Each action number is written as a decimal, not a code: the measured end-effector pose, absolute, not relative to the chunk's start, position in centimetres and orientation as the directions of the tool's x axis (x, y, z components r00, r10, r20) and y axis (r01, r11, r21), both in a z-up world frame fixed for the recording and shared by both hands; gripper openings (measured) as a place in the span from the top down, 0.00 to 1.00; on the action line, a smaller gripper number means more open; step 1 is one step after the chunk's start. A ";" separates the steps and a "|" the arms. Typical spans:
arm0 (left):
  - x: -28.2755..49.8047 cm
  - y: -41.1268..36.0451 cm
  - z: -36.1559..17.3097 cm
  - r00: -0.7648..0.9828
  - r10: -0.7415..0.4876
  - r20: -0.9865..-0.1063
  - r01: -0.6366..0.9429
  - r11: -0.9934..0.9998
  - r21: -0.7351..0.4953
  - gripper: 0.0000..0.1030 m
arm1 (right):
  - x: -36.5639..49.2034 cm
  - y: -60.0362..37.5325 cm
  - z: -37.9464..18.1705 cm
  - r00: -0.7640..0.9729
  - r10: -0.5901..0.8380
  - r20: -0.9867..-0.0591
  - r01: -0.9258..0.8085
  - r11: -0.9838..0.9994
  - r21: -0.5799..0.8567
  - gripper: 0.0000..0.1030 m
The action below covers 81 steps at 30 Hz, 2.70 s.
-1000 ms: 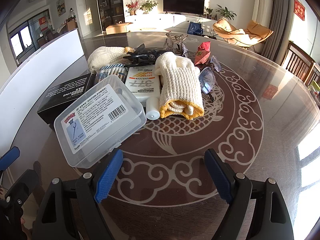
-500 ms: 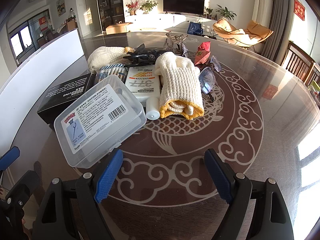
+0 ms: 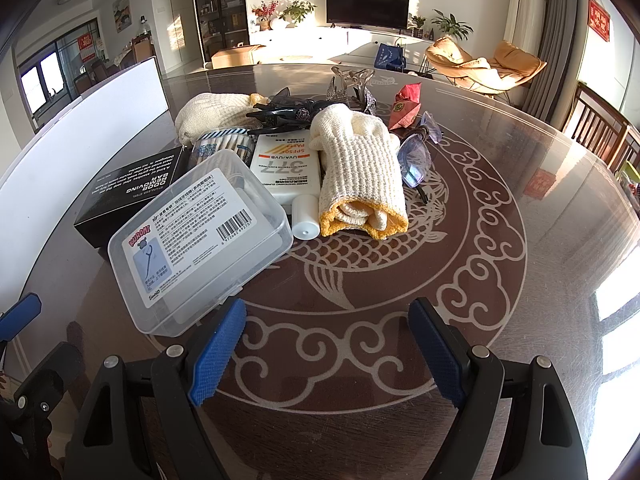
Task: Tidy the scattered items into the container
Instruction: 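Close the right gripper on the clear plastic box and lift it, then move the left gripper to the black box and grasp it while the right gripper holds the clear box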
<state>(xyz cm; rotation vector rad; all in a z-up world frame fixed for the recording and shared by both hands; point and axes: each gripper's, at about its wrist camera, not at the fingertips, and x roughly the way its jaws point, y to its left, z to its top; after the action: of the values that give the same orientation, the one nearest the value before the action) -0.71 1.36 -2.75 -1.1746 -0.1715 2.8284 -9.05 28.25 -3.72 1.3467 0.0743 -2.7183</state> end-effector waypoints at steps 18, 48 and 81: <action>1.9 -5.3 -4.1 -0.623 -0.008 -0.782 0.123 -0.989 -0.088 0.00 | -4.8 26.0 -3.5 -0.594 -0.072 -0.801 0.112 -0.994 0.007 0.18; -6.5 -0.9 -3.6 -0.416 0.094 -0.905 -0.220 -0.975 0.000 0.00 | -5.8 31.2 -3.3 -0.603 0.020 -0.797 -0.040 -0.999 0.005 0.18; -16.4 1.3 -2.5 -0.279 0.291 -0.915 -0.722 -0.692 0.001 0.00 | -5.5 31.8 -3.2 -0.614 -0.013 -0.789 -0.035 -0.998 0.044 0.17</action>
<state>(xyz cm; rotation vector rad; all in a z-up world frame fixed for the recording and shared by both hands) -16.36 1.30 -2.46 -1.3149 0.5620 2.0162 -5.54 31.80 -3.20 1.3860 -0.0862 -2.8318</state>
